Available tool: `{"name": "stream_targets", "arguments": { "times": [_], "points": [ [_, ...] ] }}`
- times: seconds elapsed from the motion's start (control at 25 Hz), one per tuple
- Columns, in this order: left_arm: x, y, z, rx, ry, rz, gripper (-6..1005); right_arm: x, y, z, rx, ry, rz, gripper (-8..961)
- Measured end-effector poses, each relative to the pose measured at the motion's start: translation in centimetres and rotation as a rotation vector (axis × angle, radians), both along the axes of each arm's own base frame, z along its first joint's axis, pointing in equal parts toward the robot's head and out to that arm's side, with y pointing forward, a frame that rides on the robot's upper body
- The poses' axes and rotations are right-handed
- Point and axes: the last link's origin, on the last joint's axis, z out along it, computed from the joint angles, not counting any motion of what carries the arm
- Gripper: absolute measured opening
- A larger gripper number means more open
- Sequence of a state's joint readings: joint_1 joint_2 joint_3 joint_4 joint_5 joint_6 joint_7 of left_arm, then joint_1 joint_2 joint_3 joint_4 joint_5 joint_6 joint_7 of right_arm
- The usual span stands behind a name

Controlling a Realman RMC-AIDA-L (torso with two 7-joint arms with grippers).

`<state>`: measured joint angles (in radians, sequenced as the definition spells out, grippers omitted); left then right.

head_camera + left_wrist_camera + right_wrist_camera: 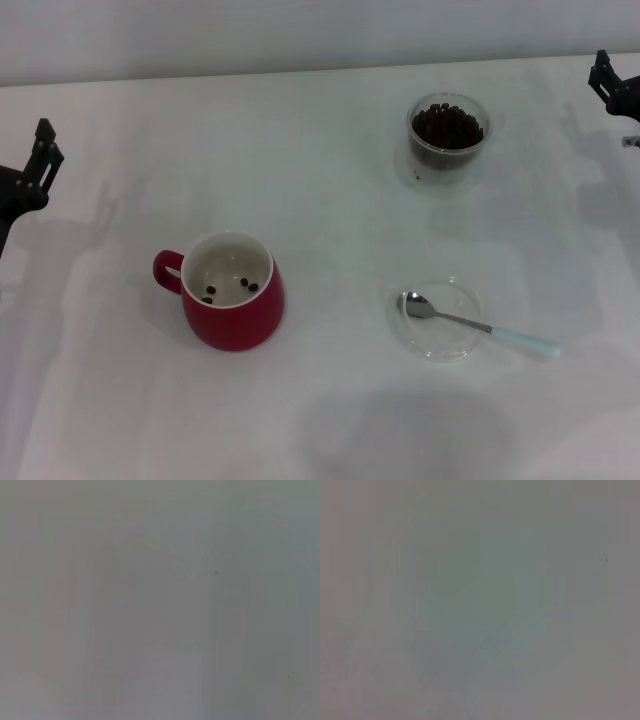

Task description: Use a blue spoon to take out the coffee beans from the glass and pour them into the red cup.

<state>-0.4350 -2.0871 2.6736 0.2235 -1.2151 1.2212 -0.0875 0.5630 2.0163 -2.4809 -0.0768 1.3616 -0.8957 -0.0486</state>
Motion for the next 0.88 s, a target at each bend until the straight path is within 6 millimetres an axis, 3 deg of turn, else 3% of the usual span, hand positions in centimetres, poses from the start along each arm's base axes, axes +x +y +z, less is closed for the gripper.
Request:
{"name": "stream_targets", "arguments": {
  "times": [0.88],
  "points": [
    [0.6,2.1,-0.6,-0.055,0.019,0.033,775,1.4,-0.2,2.2,0.12,0.038,-0.069,874]
  ]
}}
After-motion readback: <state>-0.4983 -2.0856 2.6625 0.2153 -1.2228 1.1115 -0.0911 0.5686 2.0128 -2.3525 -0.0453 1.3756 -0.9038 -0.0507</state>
